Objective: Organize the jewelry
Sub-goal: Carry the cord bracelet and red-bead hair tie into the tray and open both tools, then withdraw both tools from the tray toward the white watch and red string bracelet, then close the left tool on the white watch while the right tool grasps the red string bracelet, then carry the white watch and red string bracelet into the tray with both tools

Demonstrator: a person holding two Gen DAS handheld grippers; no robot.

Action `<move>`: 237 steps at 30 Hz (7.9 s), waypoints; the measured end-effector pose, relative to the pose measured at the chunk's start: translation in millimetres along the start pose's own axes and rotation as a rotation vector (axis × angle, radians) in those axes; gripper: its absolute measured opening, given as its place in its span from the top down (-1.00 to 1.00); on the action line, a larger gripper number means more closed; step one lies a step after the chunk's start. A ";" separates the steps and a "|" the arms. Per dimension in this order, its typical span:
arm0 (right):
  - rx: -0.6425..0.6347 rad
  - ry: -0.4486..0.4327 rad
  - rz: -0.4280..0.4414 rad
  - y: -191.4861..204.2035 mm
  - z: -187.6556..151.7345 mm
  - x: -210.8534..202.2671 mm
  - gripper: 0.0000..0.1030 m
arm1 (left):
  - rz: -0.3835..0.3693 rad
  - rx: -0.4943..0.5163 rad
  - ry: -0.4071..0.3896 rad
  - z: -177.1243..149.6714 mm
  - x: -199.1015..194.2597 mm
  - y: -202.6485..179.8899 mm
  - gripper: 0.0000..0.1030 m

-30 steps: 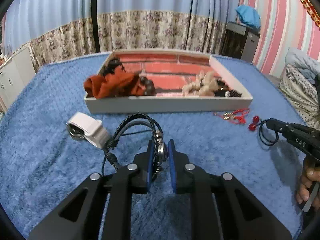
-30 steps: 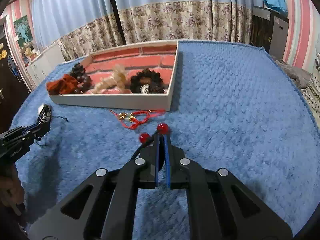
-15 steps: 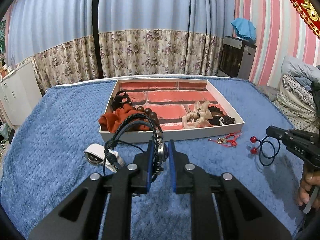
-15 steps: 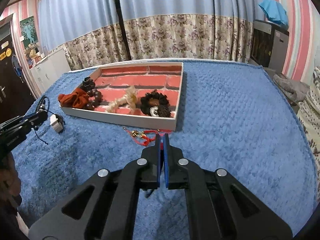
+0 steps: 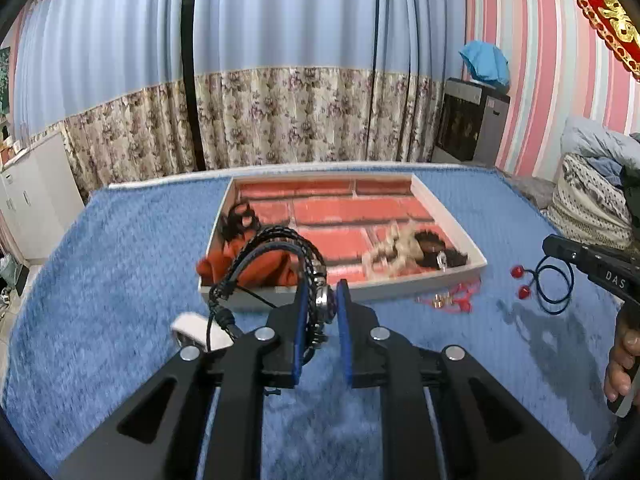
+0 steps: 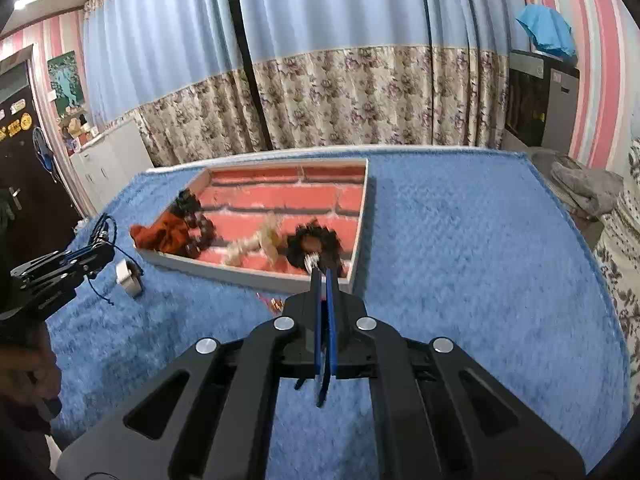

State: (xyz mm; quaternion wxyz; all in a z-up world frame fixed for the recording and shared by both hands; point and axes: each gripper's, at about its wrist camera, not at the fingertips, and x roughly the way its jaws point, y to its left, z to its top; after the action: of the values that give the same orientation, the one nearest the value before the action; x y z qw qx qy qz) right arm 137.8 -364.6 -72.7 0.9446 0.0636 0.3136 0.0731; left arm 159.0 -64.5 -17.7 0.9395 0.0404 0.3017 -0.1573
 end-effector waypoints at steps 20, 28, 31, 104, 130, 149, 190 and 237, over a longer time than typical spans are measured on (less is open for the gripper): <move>-0.026 -0.050 0.019 14.0 68.9 61.7 0.93 | -0.041 -0.013 0.002 58.6 70.5 22.1 0.71; 0.002 -0.038 0.041 3.4 66.6 100.8 0.93 | -0.028 -0.036 0.009 53.8 100.3 26.2 0.71; 0.008 -0.019 0.042 0.6 62.0 112.3 0.93 | -0.029 -0.039 0.030 47.2 110.3 26.9 0.71; 0.031 0.068 -0.155 1.2 -69.1 24.7 -0.63 | 0.098 -0.143 0.095 -94.7 -26.0 76.1 -0.05; 0.006 0.090 -0.101 15.3 -61.9 48.2 -0.65 | 0.010 -0.142 0.129 -63.0 25.5 56.5 0.13; 0.016 0.181 -0.099 17.6 -53.8 88.4 -0.57 | 0.012 -0.132 0.188 -51.1 60.4 62.5 0.39; -0.017 0.182 -0.082 30.0 -50.6 99.3 0.88 | 0.025 -0.129 0.186 -49.6 66.3 59.3 0.78; -0.022 -0.039 -0.035 32.9 17.8 18.2 0.88 | -0.040 -0.096 0.000 32.3 8.4 43.8 0.80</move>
State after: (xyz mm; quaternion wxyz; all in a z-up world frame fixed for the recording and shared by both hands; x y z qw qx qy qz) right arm 159.8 -330.4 -63.7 0.9523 0.0493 0.2955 0.0587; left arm 197.4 -30.9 2.9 0.9370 -0.0110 0.3098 -0.1612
